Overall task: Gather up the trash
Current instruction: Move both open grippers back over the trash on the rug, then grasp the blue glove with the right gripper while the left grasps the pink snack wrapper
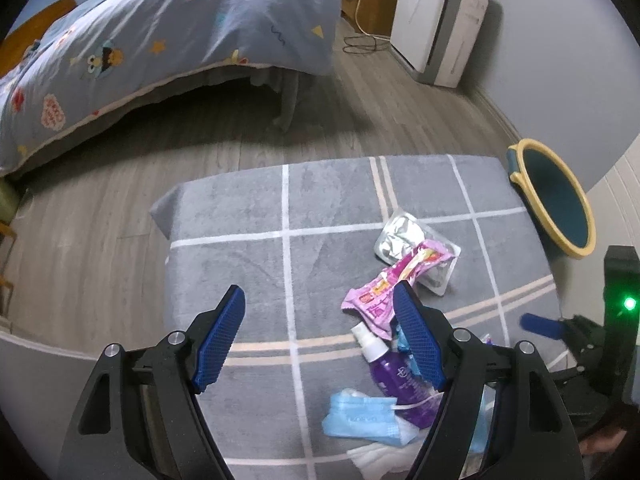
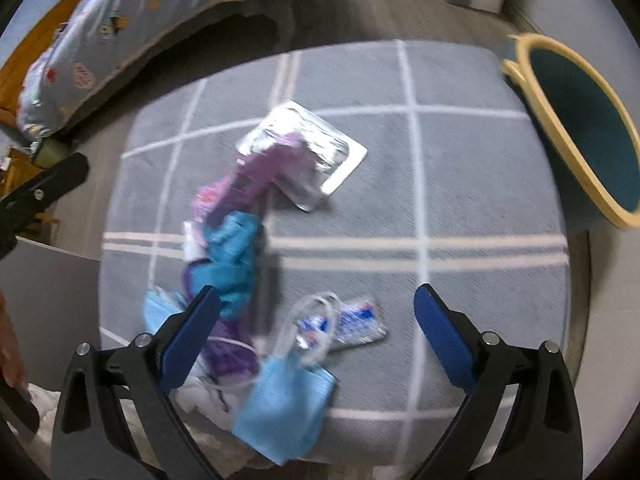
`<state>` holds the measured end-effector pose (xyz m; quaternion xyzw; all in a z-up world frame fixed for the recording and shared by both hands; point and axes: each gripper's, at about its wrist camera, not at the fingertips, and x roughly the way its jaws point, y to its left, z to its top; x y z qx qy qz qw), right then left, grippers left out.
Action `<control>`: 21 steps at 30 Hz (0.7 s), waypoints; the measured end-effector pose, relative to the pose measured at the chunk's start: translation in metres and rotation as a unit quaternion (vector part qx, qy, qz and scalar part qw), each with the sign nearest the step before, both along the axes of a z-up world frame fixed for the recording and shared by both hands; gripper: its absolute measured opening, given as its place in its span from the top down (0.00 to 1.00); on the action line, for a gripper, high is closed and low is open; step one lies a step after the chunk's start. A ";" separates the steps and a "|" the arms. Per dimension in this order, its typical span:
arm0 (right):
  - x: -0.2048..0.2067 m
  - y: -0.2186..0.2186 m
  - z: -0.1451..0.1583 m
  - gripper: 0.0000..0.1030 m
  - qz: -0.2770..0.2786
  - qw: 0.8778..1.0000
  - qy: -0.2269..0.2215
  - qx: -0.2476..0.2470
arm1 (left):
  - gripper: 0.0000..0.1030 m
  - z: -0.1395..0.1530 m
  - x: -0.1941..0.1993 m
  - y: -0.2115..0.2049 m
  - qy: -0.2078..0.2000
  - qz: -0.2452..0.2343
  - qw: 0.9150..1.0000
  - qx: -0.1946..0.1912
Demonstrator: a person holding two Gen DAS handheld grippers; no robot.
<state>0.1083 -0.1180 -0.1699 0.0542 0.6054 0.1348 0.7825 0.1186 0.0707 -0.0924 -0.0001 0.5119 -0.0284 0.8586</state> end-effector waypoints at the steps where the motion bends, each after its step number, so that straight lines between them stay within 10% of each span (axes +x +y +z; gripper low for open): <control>1: 0.002 0.004 -0.002 0.23 0.005 1.000 0.003 0.005 | 0.25 0.000 0.000 0.000 0.000 0.001 1.000 0.001; 12: 0.014 0.043 -0.018 0.40 0.049 0.998 0.025 0.029 | 0.25 -0.008 0.006 0.015 0.013 0.018 1.000 0.009; 16: 0.016 0.051 -0.023 0.69 0.064 0.996 0.042 0.044 | 0.25 -0.010 0.009 0.015 0.016 0.016 1.000 0.008; 21: 0.017 0.034 -0.002 0.76 0.060 0.996 0.049 0.044 | 0.26 -0.016 0.017 0.010 0.024 0.012 1.000 0.010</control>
